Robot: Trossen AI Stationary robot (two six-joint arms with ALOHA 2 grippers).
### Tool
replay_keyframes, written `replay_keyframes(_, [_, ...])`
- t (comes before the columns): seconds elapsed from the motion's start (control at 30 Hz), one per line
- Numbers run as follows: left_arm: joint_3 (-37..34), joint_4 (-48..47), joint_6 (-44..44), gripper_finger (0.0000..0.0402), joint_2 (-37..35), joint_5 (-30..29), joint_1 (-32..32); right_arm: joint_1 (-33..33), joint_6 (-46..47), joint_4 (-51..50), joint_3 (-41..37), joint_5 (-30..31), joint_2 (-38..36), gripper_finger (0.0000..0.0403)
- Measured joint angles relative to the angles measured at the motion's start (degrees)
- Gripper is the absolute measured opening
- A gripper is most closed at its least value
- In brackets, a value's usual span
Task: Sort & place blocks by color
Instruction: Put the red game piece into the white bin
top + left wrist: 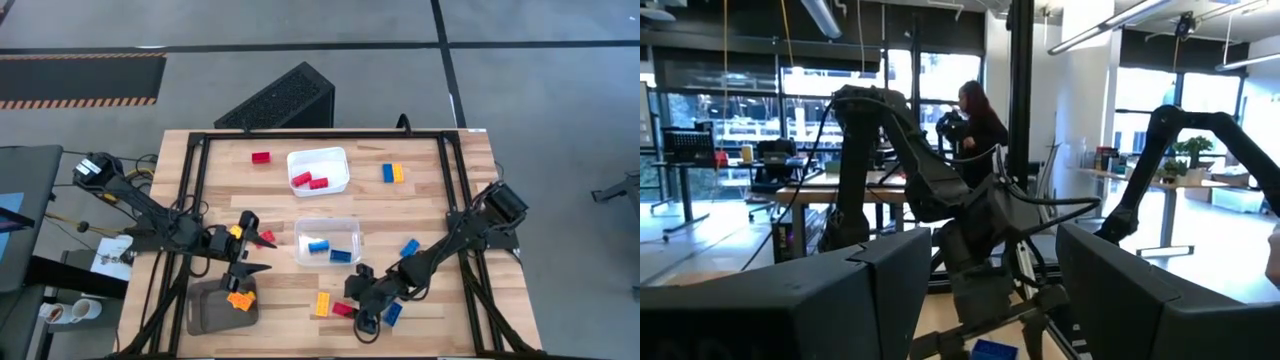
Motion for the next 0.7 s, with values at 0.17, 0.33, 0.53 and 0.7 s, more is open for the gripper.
replay_keyframes(0.17, [0.0,-1.0,-0.4,0.0205,0.0,-0.1,0.0,0.3,-1.6,-0.2,0.0,-0.2,0.0,0.0352])
replay_keyframes(0.33, [0.0,-1.3,-0.4,0.0205,0.0,-0.1,0.0,0.2,1.6,-8.2,3.9,0.9,0.6,0.0368])
replay_keyframes(0.53, [0.0,-1.3,-0.5,0.0205,0.0,-0.6,0.0,1.5,-1.2,-22.4,16.0,3.2,7.0,0.0341])
replay_keyframes(0.7, [0.0,-1.8,-1.7,0.0205,0.0,-0.6,0.0,1.8,-2.6,-27.5,22.2,1.7,12.2,0.0323])
